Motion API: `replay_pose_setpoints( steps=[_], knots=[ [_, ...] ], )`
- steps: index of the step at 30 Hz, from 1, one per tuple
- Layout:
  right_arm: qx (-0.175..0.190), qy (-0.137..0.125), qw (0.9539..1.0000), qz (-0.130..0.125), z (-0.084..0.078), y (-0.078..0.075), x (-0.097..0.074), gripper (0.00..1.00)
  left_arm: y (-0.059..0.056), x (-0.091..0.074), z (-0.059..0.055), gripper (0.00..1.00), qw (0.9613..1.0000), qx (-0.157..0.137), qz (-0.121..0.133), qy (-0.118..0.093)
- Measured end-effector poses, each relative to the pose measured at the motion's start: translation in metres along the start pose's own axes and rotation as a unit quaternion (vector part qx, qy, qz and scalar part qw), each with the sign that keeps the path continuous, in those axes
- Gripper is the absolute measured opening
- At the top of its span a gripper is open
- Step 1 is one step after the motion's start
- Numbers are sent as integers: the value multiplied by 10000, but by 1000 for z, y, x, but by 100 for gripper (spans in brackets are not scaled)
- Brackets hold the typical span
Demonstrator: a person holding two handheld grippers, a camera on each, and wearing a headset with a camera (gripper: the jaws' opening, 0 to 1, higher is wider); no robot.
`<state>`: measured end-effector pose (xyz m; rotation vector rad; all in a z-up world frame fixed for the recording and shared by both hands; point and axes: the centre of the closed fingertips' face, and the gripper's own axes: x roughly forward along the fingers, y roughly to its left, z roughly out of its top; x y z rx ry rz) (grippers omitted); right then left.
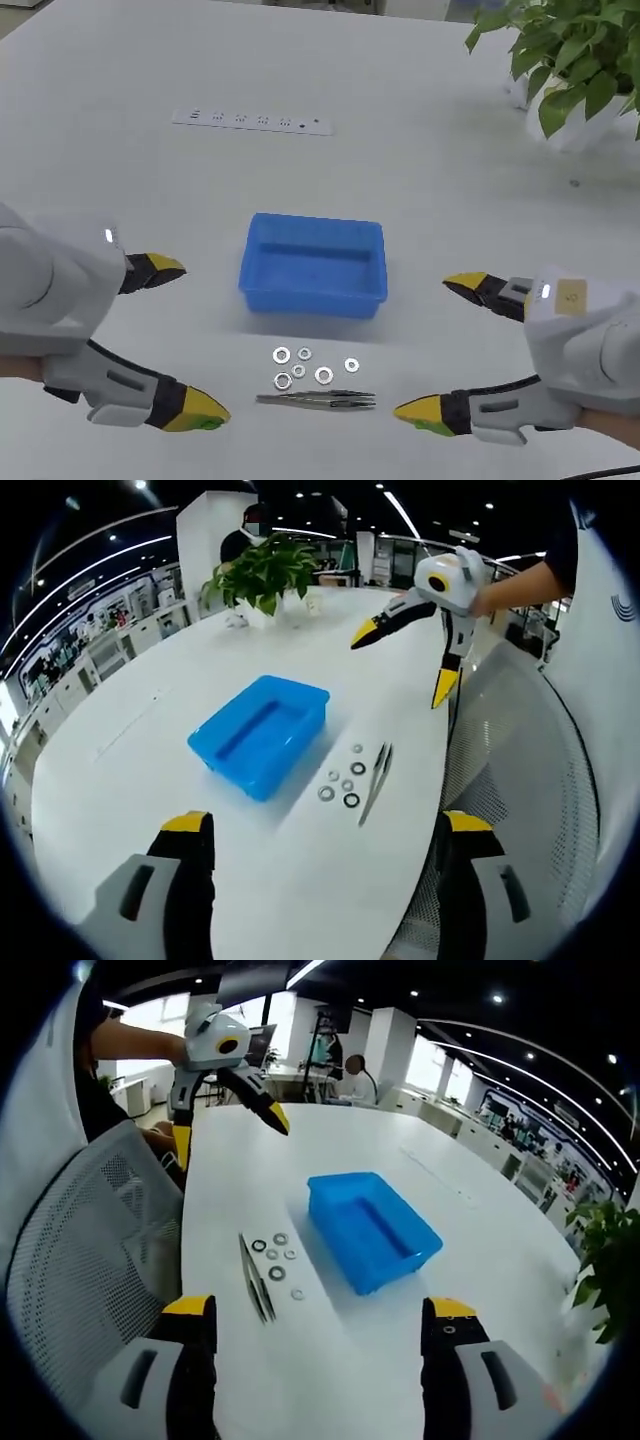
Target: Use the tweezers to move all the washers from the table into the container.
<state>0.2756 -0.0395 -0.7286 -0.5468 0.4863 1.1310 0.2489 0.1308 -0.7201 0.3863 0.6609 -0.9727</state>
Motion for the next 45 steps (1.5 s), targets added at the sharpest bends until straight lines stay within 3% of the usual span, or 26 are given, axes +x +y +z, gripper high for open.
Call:
replay_pose_setpoints(
  steps=[8,11,14,18,22,26,29,32,40,45],
  knots=[
    [74,55,9999,123,0,6,5,79,-9,4,-9,89,9995,-210,-218,125],
    [37,69,9999,100,1,6,6,78,-17,7,-4,83,9972,-607,-439,-89],
    [89,66,9999,115,1,5,6,76,-16,9,-4,83,9975,-559,-414,-115],
    [159,57,9998,122,2,5,7,74,-19,14,-9,80,9963,-698,-502,14],
    [254,62,9995,153,1,7,9,72,-19,17,-12,73,9967,-636,-490,86],
    [293,90,9991,293,0,15,16,66,-24,23,-13,71,9959,-694,-574,66],
    [188,87,9990,388,1,21,20,62,-27,26,-14,62,9956,-673,-644,67],
    [164,109,9986,482,2,26,25,60,-23,29,-14,63,9961,-678,-555,51],
    [625,-7,9965,547,6,26,31,57,-24,30,-17,52,9939,-905,-609,134],
    [593,258,9965,539,-7,31,35,56,-29,35,-23,51,9915,-1044,-714,291]
  ],
)
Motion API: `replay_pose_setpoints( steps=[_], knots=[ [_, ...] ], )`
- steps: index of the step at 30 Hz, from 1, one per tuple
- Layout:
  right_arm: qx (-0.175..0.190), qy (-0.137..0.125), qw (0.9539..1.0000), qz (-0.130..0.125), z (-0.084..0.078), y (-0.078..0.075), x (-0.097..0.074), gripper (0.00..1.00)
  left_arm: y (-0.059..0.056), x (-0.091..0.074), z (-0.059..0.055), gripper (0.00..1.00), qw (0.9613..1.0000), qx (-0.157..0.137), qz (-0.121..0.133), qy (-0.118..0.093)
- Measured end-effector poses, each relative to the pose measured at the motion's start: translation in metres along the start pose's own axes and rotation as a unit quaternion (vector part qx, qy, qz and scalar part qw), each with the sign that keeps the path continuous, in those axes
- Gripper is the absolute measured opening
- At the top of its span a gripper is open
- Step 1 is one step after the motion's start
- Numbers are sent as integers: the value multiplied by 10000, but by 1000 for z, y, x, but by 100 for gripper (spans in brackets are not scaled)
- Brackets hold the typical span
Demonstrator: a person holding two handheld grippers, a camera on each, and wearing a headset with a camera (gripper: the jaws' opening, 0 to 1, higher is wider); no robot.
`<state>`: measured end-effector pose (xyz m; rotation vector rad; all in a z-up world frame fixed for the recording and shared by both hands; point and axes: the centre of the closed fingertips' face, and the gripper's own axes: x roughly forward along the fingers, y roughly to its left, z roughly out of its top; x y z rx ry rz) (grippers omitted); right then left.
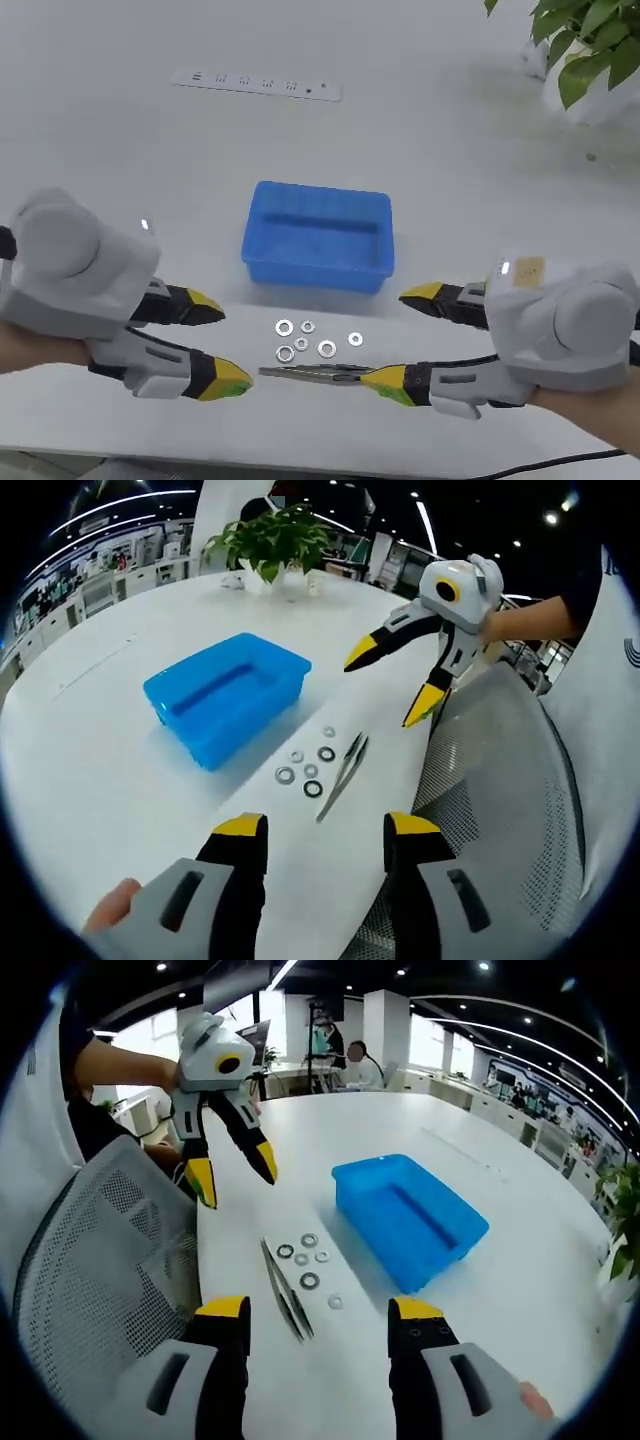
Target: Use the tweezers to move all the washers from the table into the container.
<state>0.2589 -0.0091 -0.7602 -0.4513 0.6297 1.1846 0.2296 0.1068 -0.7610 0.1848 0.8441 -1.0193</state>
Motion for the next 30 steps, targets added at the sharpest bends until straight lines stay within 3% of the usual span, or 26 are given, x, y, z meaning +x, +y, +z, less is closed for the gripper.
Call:
replay_pose_setpoints(
  steps=[2,5,10,14,19,21,24,30],
  knots=[
    [57,118,9999,33,-6,3,2,54,-2,3,-2,51,10000,33,-19,46],
    [-135,157,9998,-30,-8,3,4,52,-3,6,0,52,9999,106,-35,8],
    [-32,74,9998,164,-6,10,9,52,-5,10,2,51,9999,71,-127,-12],
    [-83,160,9995,261,-7,15,13,46,-4,12,2,52,9999,2,-142,2],
    [-169,229,9989,383,-9,21,17,43,-7,15,-5,50,9997,86,-160,161],
    [-193,264,9986,424,-9,23,20,42,-11,17,-8,49,9994,94,-275,212],
    [-221,302,9981,481,-9,25,23,40,-16,20,-6,51,9992,114,-389,62],
    [-283,389,9971,591,-10,30,30,39,-11,28,-14,52,9986,331,-301,289]
  ],
)
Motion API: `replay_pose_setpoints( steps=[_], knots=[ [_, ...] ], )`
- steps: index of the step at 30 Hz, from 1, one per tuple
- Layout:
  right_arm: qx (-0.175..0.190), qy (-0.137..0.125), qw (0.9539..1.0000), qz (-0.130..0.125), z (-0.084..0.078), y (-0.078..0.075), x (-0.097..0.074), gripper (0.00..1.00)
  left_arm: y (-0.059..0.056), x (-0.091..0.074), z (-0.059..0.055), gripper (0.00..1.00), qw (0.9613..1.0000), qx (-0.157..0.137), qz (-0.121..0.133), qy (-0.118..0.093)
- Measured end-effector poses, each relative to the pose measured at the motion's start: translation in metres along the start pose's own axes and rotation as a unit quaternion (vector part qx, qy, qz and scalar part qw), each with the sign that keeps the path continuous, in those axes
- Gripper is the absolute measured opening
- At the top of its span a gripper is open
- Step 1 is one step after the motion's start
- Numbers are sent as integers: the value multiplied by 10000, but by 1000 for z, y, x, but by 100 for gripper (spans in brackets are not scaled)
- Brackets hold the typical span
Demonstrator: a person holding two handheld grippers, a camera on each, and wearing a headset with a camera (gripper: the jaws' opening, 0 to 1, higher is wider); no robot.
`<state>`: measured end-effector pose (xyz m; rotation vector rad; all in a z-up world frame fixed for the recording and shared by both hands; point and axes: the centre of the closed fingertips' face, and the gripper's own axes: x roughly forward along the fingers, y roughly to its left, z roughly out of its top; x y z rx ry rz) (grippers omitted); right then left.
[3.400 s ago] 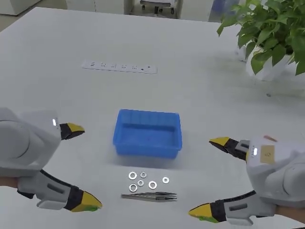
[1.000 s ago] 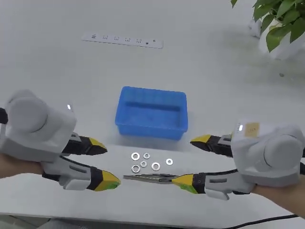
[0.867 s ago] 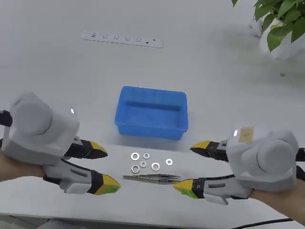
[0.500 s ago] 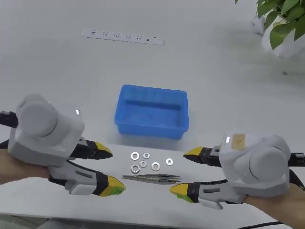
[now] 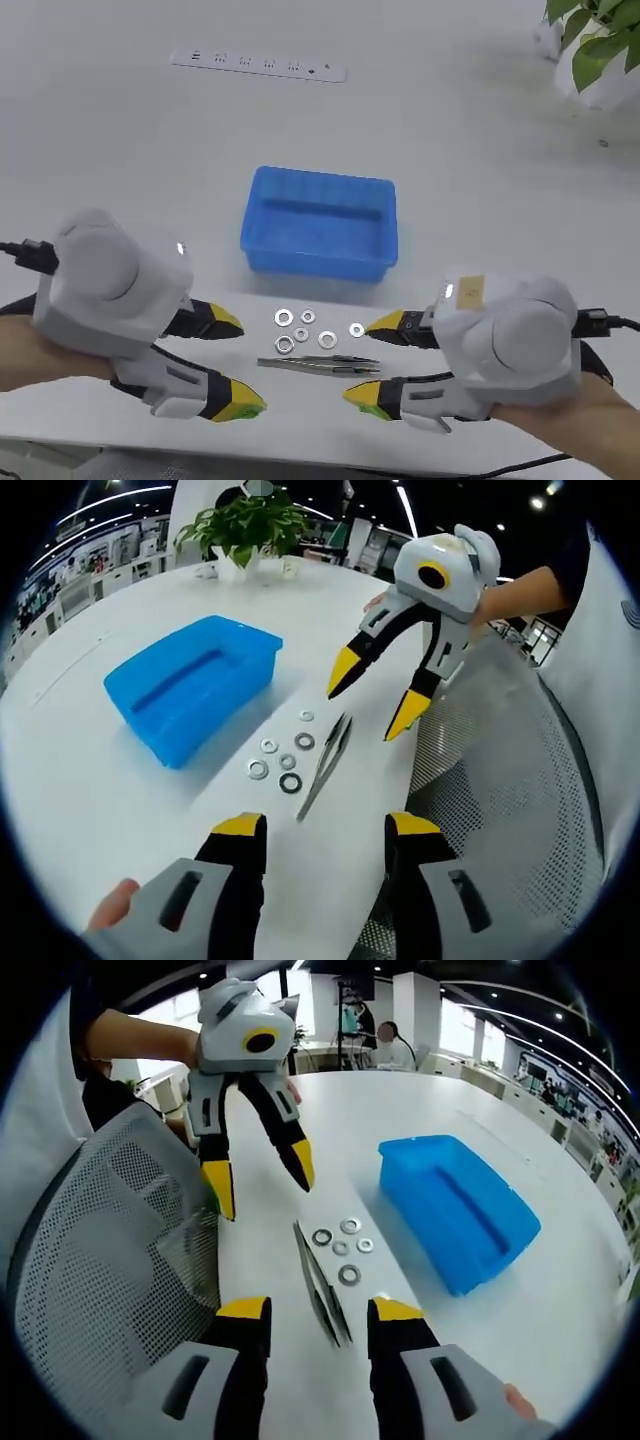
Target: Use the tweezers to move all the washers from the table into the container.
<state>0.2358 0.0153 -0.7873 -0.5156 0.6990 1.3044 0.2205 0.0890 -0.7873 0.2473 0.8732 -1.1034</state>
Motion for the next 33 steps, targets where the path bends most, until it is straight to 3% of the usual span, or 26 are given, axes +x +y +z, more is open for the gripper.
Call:
replay_pose_setpoints(
  steps=[6,12,18,26,33],
  knots=[
    [-50,55,10000,47,1,1,7,38,6,2,1,51,10000,13,85,14],
    [-94,105,9998,107,1,-1,13,37,5,6,1,46,10000,6,1,50],
    [-74,188,9997,169,-1,-3,16,32,5,12,2,45,9997,-224,-84,26],
    [43,271,9993,234,-6,-6,21,28,7,16,1,38,9999,-118,-77,52],
    [-138,398,9986,331,-7,-2,27,25,10,23,-2,32,9998,146,-62,142]
  ],
)
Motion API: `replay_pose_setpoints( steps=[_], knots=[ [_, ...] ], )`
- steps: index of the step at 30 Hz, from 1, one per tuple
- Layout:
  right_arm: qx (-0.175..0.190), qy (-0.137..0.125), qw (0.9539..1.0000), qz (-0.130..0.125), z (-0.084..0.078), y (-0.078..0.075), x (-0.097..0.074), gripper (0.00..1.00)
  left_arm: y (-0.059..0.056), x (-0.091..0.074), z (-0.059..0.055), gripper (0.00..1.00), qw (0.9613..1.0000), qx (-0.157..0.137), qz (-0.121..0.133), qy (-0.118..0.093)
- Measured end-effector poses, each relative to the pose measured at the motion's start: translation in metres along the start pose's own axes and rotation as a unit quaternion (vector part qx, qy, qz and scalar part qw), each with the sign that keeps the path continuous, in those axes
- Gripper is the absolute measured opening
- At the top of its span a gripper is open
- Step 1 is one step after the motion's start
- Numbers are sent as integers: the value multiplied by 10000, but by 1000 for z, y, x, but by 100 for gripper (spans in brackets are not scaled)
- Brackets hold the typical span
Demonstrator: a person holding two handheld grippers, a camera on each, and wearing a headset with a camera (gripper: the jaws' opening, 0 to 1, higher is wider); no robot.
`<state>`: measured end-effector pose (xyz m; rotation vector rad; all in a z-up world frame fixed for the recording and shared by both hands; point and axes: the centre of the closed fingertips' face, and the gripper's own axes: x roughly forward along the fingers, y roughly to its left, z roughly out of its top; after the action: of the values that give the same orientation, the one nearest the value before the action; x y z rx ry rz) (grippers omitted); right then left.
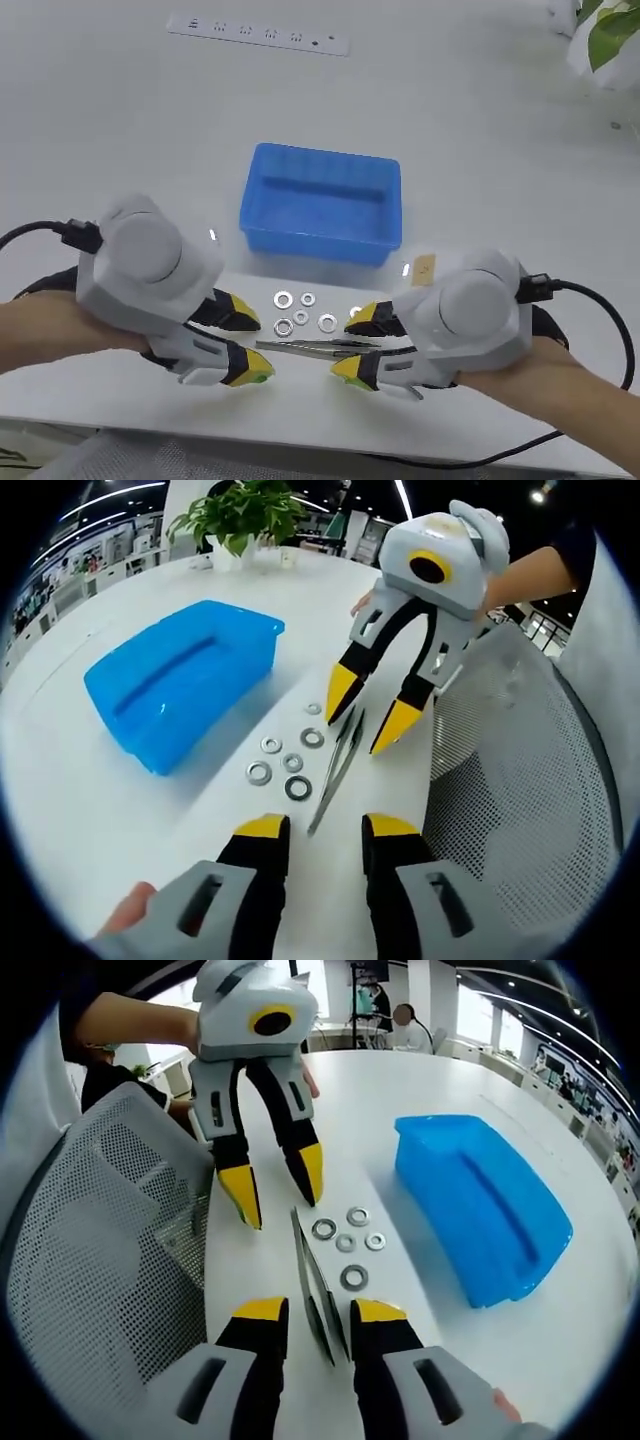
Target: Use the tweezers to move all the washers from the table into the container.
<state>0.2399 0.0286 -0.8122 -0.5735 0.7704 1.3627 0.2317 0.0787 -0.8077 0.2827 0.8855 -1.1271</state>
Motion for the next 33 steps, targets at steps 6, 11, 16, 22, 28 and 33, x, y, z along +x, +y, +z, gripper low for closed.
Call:
replay_pose_setpoints(
  steps=[6,11,16,22,28,33],
  knots=[
    [-335,87,9994,-1,1,-1,5,21,6,0,1,26,9999,109,71,-2],
    [-621,168,9979,-6,0,-2,5,18,6,1,1,25,9996,274,34,26],
    [-714,209,9972,-6,-2,-1,4,16,0,5,4,26,9992,376,-130,-21],
    [-806,234,9965,-61,-3,-2,3,13,1,7,3,15,9981,600,-82,68],
    [-846,262,9960,-80,-3,-3,4,12,-3,8,1,14,9965,813,-109,149],
    [-910,291,9954,-88,-3,-2,4,12,2,9,0,6,9958,886,-31,239]
  ],
)
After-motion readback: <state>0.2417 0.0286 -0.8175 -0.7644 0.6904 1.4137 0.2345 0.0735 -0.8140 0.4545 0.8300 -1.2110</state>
